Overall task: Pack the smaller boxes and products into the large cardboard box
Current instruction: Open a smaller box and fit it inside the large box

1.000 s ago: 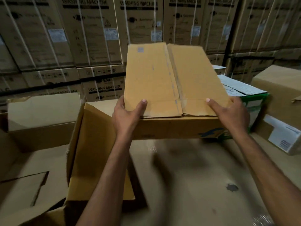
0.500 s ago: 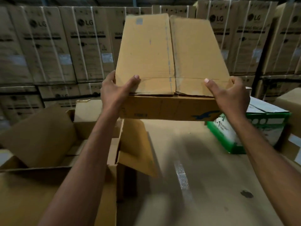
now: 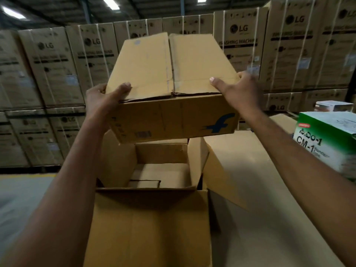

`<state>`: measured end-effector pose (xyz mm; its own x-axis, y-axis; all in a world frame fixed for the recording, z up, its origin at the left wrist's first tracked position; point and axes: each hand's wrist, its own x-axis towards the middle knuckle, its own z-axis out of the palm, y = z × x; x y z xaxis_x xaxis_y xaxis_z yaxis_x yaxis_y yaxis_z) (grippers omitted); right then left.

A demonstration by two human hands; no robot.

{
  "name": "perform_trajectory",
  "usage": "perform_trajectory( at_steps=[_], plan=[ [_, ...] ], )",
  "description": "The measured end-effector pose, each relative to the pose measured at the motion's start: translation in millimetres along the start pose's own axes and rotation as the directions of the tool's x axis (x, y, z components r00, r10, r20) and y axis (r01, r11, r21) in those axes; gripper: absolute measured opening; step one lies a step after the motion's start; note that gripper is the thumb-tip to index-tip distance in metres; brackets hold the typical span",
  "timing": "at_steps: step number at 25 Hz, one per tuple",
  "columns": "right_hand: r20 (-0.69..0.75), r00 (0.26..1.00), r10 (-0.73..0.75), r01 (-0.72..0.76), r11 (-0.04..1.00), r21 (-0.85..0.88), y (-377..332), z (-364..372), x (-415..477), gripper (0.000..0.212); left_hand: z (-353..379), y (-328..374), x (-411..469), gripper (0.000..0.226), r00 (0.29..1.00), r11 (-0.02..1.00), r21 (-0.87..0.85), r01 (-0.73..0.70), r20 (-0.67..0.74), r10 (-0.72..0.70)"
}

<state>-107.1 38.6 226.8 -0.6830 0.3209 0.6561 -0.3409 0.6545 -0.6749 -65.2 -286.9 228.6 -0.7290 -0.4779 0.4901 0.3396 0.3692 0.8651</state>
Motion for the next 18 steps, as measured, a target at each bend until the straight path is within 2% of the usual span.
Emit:
perform_trajectory(
  at_steps=[3,8,10,12,14,18],
  plan=[
    [0.055,0.997,0.052,-0.049,0.997,-0.064,-30.8,56.4,-11.4,0.076,-34.0,-45.6,38.8,0.070,0.997,0.997,-0.009,0.077,0.018,-0.077],
    [0.153,0.972,0.179,-0.137,0.959,-0.248,-37.5,126.1,-40.2,0.059,-58.4,-122.6,78.7,0.062,0.975,0.980,0.053,0.193,0.101,-0.197],
    [0.210,0.949,0.234,-0.164,0.938,-0.306,-28.7,148.0,-52.5,0.056,-60.9,-154.5,86.6,0.077,0.955,0.962,0.119,0.247,0.135,-0.262],
    [0.259,0.918,0.302,-0.191,0.905,-0.379,-16.2,164.3,-64.1,0.055,-60.5,-184.3,88.9,0.089,0.929,0.923,0.253,0.290,0.158,-0.335],
    [0.298,0.881,0.368,-0.221,0.875,-0.430,-3.3,177.4,-75.3,0.055,-57.9,-207.6,83.7,0.084,0.912,0.882,0.386,0.271,0.189,-0.363],
    [0.298,0.864,0.406,-0.252,0.861,-0.442,11.9,193.1,-87.9,0.056,-52.3,-228.5,75.0,0.071,0.913,0.871,0.438,0.222,0.221,-0.344]
  ],
)
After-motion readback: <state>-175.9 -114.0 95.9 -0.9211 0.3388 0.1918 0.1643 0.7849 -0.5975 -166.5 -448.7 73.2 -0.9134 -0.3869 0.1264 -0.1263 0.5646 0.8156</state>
